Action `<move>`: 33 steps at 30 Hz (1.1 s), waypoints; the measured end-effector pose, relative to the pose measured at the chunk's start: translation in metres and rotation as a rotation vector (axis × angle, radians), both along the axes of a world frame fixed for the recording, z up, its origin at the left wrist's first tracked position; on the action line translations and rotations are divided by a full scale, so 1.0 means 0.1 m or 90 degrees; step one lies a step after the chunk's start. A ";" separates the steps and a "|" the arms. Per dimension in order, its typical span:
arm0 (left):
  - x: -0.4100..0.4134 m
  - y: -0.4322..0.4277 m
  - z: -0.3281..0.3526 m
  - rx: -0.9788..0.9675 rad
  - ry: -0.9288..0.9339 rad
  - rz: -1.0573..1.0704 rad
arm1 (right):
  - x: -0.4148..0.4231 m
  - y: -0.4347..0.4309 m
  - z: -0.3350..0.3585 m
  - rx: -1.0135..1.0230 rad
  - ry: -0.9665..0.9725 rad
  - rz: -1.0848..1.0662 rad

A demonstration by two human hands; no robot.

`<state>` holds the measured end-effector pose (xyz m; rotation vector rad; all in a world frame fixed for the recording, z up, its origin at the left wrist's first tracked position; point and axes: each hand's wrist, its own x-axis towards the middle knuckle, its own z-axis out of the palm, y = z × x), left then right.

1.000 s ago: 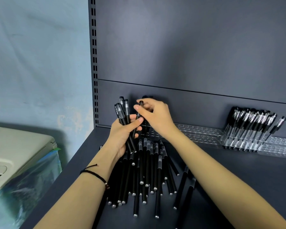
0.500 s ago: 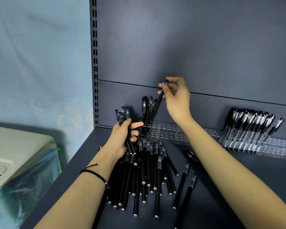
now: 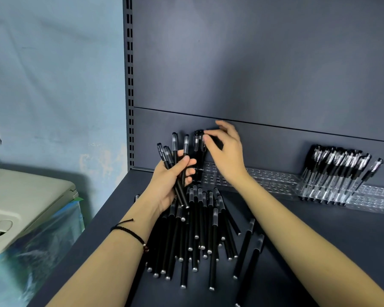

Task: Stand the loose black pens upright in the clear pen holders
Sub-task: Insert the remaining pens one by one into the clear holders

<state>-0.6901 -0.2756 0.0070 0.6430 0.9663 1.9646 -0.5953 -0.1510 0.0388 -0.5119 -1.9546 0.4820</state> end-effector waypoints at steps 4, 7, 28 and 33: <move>0.05 -0.02 0.03 0.000 0.048 -0.021 | 0.01 -0.10 0.09 0.041 0.049 -0.012; 0.07 -0.02 0.03 -0.007 0.064 -0.038 | 0.03 -0.24 0.19 -0.068 0.000 0.114; 0.00 0.07 -0.01 -0.065 0.007 -0.013 | 0.13 0.26 0.43 -0.220 0.273 -0.018; -0.01 0.07 0.01 -0.055 -0.021 -0.037 | 0.06 0.25 0.37 -0.190 0.227 -0.023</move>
